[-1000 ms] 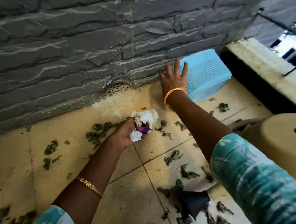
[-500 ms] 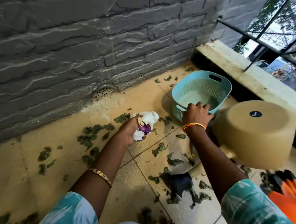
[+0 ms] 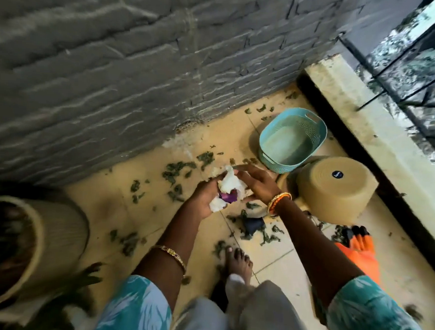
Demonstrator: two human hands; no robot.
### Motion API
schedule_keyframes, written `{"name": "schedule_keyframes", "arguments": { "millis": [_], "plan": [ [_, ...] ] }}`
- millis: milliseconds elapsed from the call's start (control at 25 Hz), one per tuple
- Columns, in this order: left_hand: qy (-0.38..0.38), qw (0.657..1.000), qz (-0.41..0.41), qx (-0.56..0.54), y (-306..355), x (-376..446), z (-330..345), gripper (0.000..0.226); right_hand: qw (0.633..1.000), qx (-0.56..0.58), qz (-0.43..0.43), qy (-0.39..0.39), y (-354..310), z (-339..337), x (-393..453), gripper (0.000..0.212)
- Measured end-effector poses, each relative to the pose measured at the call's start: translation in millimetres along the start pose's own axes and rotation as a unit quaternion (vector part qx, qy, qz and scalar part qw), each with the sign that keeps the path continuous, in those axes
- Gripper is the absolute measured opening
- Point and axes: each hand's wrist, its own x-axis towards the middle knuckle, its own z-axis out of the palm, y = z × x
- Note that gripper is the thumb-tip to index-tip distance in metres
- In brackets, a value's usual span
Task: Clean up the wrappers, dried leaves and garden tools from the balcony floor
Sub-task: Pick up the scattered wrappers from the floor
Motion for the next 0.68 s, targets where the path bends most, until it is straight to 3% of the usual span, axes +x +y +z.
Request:
{"name": "schedule_keyframes", "arguments": {
  "millis": [120,200,360,480,560,680],
  "plan": [
    [0.042,0.999,-0.019,-0.011,0,-90,7,0.038,0.999,0.028,0.016,0.006,-45,7,-78,0.006],
    [0.042,0.997,-0.043,-0.058,-3,-155,12,0.038,0.999,0.035,0.031,0.021,-61,11,-128,0.016],
    [0.067,0.993,-0.067,-0.065,-22,-284,13,0.02,0.984,0.12,0.082,0.108,-89,23,-240,0.03],
    [0.093,0.993,-0.05,-0.054,-37,-365,14,0.029,0.962,0.182,0.1,0.176,-104,27,-317,0.034],
    [0.105,0.993,-0.041,-0.045,-53,-411,17,0.038,0.964,0.156,0.076,0.203,-110,26,-365,0.035],
    [0.137,0.987,-0.01,-0.079,-83,-466,32,0.029,0.975,0.081,-0.006,0.206,-108,20,-420,0.032]
  ]
}}
